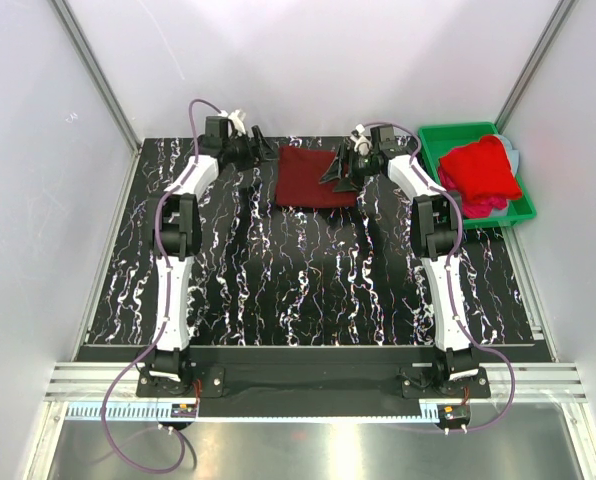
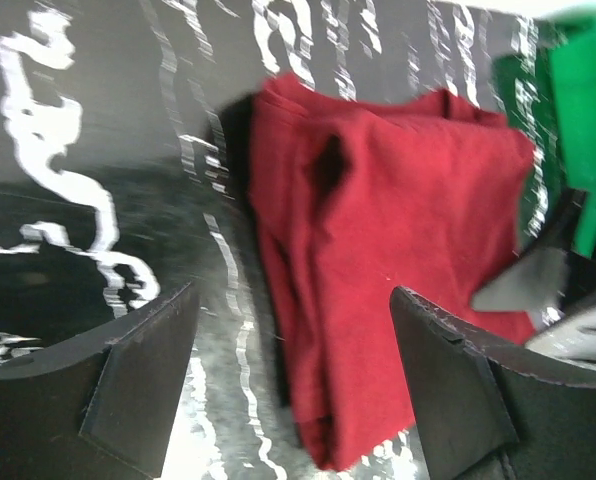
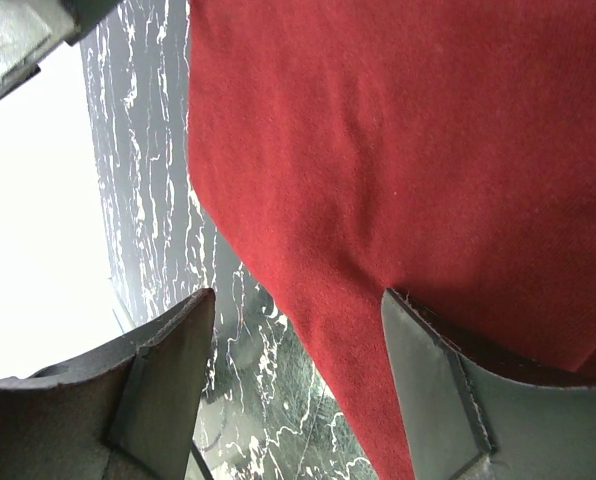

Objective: Fold and stack the t-shirts
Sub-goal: Fold the tshirt, then neatly place the folded tshirt to the corner

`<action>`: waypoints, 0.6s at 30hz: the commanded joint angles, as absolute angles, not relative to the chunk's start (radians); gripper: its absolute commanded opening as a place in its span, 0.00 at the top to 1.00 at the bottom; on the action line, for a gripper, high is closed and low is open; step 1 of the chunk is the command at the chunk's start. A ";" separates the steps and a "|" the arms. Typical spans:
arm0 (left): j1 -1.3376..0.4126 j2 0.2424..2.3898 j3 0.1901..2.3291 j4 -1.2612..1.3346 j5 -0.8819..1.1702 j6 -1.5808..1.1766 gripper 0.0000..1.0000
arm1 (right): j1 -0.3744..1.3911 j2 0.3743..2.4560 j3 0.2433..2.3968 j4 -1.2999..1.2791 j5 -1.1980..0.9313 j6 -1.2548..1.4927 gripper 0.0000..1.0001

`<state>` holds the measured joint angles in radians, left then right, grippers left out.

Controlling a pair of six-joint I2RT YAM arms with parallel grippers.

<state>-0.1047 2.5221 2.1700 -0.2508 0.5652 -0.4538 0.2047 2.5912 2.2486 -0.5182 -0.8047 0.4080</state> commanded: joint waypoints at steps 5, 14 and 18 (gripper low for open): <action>-0.109 2.554 2.172 -0.175 0.650 -0.512 0.17 | 0.216 2.445 2.221 -0.538 -0.788 0.374 0.25; -0.113 2.640 2.235 -0.158 0.632 -0.523 0.18 | 0.209 2.399 2.172 -0.560 -0.788 0.357 0.25; -0.132 2.674 2.267 -0.146 0.635 -0.552 0.19 | 0.201 2.401 2.177 -0.568 -0.773 0.344 0.25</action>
